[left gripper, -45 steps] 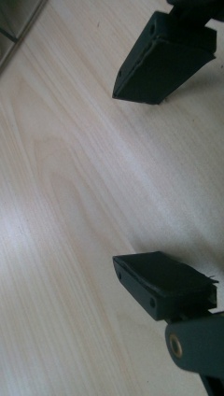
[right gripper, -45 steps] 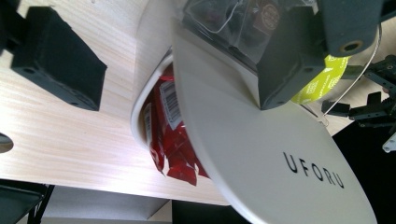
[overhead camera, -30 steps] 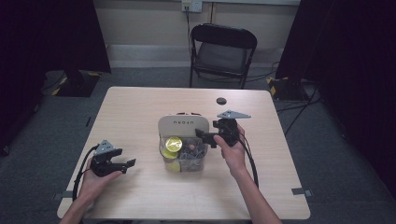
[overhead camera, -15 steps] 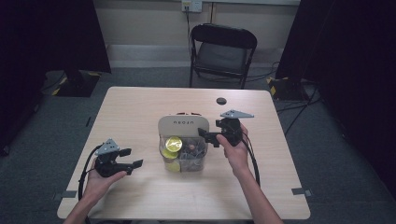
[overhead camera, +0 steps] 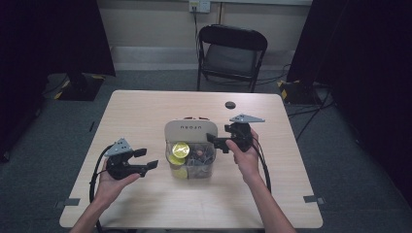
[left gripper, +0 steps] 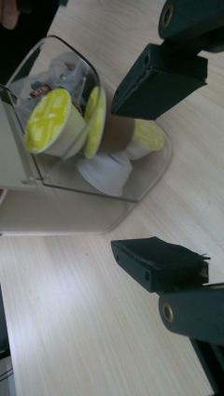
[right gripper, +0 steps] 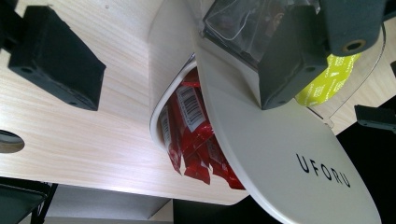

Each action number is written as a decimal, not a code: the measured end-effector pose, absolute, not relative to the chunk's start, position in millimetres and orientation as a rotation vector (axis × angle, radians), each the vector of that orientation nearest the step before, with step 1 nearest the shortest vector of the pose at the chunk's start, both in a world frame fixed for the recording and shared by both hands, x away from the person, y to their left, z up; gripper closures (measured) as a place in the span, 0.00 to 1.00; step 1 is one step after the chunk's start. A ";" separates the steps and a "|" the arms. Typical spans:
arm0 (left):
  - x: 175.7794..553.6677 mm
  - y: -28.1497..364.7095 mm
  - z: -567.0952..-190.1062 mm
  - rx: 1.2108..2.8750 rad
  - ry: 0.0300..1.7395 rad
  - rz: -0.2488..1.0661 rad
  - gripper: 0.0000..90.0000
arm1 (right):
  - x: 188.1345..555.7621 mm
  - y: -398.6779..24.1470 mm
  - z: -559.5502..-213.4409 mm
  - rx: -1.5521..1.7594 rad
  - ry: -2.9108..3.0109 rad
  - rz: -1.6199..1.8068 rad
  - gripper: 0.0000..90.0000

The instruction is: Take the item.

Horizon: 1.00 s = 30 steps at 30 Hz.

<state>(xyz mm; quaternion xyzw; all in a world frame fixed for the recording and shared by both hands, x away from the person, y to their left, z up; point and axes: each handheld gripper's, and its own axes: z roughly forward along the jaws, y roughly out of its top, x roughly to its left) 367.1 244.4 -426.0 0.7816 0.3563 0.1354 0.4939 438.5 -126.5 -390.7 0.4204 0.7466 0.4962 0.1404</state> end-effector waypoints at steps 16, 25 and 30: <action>380.3 211.4 -394.4 1.868 0.752 0.329 0.39 | 439.9 -124.7 -391.7 1.207 2.172 1.437 0.16; 387.7 193.3 -392.1 1.880 0.723 0.297 0.38 | 440.3 -125.1 -392.0 1.212 2.175 1.441 0.16; 392.2 184.3 -399.1 1.927 0.722 0.270 0.35 | 440.2 -125.0 -392.0 1.213 2.174 1.441 0.16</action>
